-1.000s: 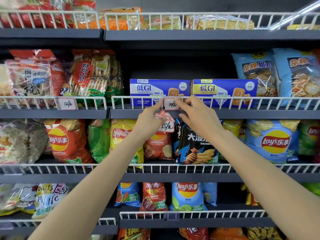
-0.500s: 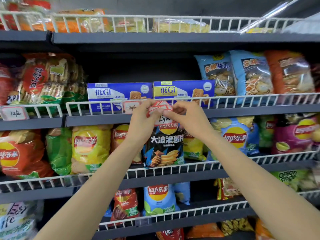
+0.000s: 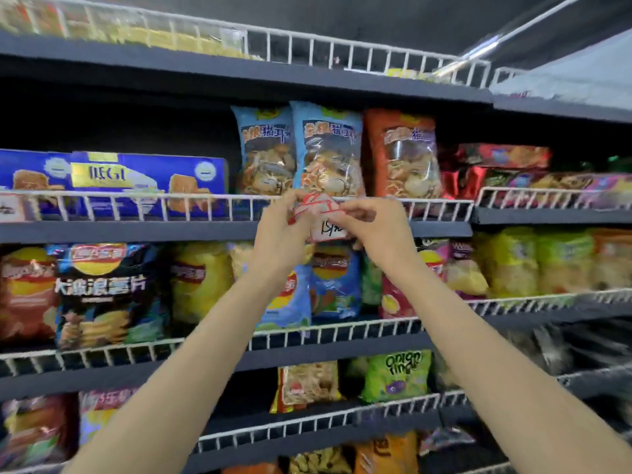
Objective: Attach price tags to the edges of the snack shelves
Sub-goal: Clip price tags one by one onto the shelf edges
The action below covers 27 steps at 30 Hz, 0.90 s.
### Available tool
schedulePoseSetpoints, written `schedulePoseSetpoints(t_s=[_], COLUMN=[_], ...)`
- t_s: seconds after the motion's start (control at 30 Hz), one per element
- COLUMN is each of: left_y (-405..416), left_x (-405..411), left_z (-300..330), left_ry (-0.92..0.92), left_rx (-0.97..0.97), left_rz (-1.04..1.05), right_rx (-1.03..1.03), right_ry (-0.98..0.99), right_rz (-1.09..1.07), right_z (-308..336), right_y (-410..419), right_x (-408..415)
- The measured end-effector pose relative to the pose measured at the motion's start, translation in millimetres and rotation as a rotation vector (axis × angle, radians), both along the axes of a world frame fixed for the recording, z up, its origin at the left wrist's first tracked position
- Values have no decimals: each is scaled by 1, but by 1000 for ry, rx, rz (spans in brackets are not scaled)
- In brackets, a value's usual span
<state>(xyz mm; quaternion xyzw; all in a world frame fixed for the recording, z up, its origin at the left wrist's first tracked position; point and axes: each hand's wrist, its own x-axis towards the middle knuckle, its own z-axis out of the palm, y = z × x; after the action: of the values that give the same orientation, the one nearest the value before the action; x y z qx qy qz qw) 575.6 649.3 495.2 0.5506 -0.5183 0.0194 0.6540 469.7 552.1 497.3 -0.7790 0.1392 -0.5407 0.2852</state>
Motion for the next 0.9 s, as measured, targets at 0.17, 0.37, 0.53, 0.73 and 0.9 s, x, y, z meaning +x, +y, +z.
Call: schedulePoseSetpoints(t_s=[0.17, 0.37, 0.53, 0.73, 0.9], left_y=[-50, -89, -97, -100, -100], left_x=[-41, -61, -65, -65, -60], left_z=[12, 6, 6, -2, -10], left_ry=[28, -90, -86, -98, -126], left_rx=[-27, 242, 346, 367, 338], left_rz=[207, 348, 298, 157, 160], right_rx=[-89, -95, -154, -148, -211], right_ry=[-8, -42, -7, -15, -69], right_rz=[-80, -147, -113, -123, -151], right_z=[18, 23, 22, 22, 24], right_y=[-63, -101, -108, -114, -114], right_x=[-61, -80, -76, -71, -68])
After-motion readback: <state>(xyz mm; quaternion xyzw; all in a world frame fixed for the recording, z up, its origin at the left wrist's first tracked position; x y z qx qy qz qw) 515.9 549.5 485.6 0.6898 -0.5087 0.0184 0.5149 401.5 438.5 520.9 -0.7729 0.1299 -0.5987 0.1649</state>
